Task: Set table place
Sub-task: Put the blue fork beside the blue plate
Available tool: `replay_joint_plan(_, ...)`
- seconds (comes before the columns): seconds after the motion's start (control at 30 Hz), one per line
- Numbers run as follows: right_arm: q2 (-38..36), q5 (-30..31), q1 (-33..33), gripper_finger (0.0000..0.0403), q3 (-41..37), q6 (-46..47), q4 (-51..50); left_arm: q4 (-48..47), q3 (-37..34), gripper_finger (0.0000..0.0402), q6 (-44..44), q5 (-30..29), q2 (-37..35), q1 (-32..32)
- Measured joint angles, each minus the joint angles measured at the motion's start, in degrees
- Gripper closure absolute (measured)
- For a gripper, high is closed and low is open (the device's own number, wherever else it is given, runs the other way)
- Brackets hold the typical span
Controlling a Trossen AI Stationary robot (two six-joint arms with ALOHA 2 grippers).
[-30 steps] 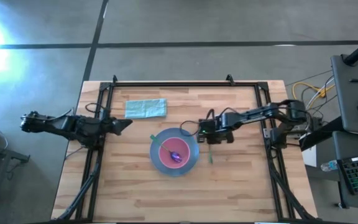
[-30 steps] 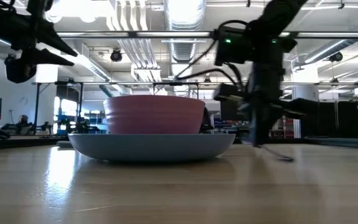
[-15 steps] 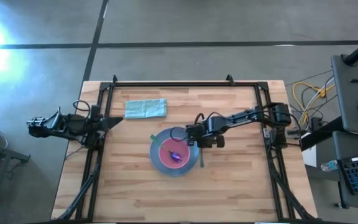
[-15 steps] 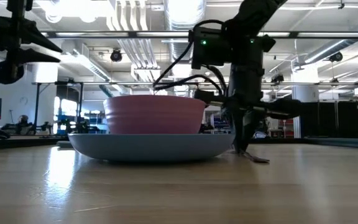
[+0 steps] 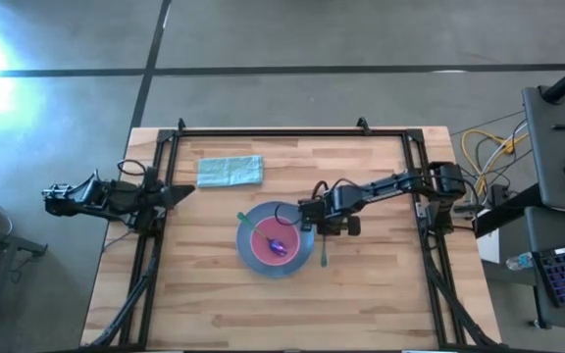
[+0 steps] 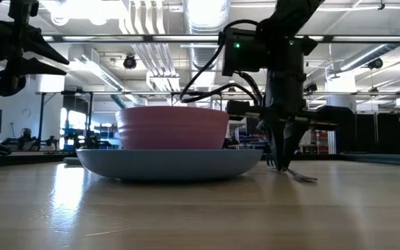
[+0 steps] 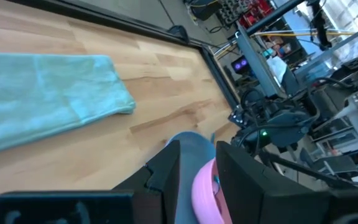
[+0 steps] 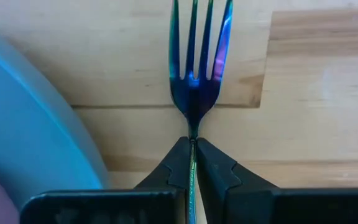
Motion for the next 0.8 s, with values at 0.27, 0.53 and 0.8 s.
replay_joint_plan(0.27, 0.0, 0.4, 0.1, 0.0375, 0.0, -2.9, -0.2, 0.2, 0.3, 0.0312, -0.5, -1.3, -0.5, 0.0)
replay_joint_plan(0.53, 0.0, 0.1, 0.1, 0.0319, 0.0, -3.0, 0.0, 0.6, 0.5, 0.0312, -0.4, -2.5, -0.4, 0.0)
replay_joint_plan(0.8, -2.3, 0.0, 0.1, 0.0291, 3.5, -6.3, -0.8, 0.8, 0.5, 0.0312, -0.4, -3.0, -0.4, 0.0)
